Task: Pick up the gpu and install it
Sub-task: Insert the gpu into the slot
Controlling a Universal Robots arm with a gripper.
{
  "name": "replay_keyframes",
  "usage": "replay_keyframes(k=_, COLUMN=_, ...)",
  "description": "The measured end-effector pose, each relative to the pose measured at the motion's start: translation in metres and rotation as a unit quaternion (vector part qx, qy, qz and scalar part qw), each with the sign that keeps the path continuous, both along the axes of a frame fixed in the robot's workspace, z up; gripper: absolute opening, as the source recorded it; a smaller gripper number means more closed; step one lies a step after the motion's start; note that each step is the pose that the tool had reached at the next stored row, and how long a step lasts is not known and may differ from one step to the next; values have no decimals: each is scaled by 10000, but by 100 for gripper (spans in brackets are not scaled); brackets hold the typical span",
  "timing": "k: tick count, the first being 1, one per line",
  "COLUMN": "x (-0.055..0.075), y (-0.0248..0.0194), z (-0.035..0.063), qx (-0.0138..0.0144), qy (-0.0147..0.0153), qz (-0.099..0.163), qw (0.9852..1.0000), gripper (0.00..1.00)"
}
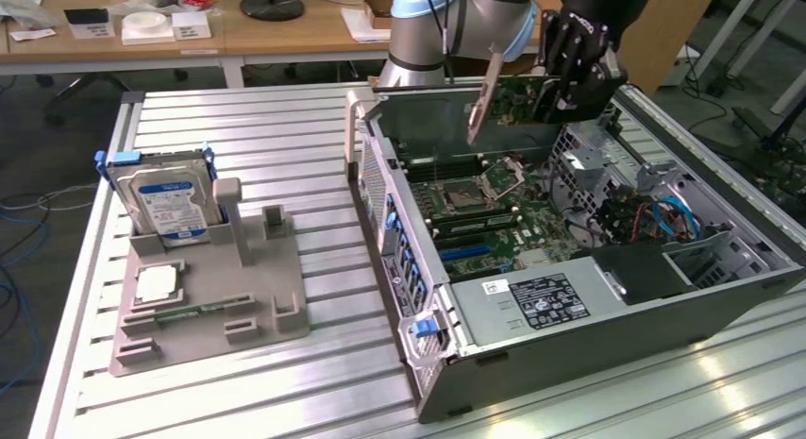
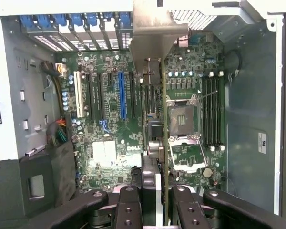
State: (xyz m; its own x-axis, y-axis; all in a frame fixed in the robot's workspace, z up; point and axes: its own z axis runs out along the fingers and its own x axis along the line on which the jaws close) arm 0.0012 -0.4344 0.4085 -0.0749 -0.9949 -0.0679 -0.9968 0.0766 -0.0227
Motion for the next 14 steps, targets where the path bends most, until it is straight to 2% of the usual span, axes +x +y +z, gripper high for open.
replay_keyframes(k=3, x=-34, y=0, z=-37, qx=-6, qy=-63, qz=-11, qw=10000, gripper=28)
replay_keyframes(k=4, x=-40, y=0, z=-42, qx=-6, qy=-70, qz=-11, qw=10000, gripper=28)
replay_keyframes(k=14, x=-48, y=-7, z=-213, qx=-5, qy=-48, qz=-11, qw=10000, gripper=28)
